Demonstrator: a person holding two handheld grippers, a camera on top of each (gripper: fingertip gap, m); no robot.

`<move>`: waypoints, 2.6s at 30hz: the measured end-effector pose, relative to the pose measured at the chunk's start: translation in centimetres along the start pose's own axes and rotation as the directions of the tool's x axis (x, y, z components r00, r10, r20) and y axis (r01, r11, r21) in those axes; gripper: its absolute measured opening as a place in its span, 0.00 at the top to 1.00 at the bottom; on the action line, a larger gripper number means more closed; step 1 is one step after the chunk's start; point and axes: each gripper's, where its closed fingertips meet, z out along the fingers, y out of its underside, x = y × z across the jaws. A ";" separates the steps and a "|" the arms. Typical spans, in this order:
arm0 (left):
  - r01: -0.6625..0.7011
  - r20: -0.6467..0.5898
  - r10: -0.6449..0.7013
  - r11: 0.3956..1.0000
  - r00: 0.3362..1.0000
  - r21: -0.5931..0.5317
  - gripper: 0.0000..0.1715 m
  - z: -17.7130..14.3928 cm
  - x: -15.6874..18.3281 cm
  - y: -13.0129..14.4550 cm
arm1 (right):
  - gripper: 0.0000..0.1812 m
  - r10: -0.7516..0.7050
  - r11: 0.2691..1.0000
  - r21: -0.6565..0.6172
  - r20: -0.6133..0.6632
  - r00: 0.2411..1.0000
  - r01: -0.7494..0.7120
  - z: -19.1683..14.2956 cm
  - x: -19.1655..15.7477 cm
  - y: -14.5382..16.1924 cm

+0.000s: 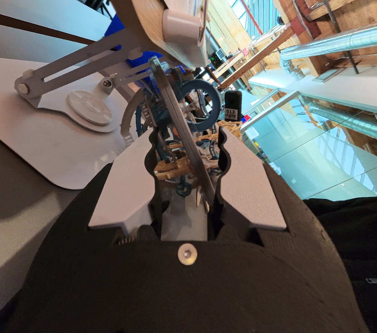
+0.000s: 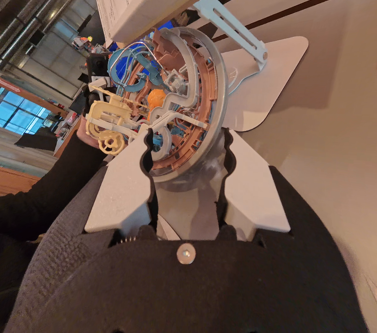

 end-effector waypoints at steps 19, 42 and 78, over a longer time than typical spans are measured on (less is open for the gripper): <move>-0.013 0.030 0.017 0.992 0.999 -0.123 0.77 1.1 -0.3 2.4 | 0.74 -0.096 0.995 -0.012 -0.076 0.993 0.095 0.2 -0.5 -0.7; -0.227 0.222 0.236 0.972 0.946 -0.067 0.80 1.8 -3.1 -0.2 | 0.73 -0.194 0.974 0.108 -0.031 0.980 0.197 2.3 0.5 -4.0; -0.584 -0.111 0.867 0.228 0.486 -0.779 0.92 8.5 -0.5 -5.5 | 0.80 -0.753 0.656 -0.302 -0.330 0.570 0.692 4.7 -6.2 6.4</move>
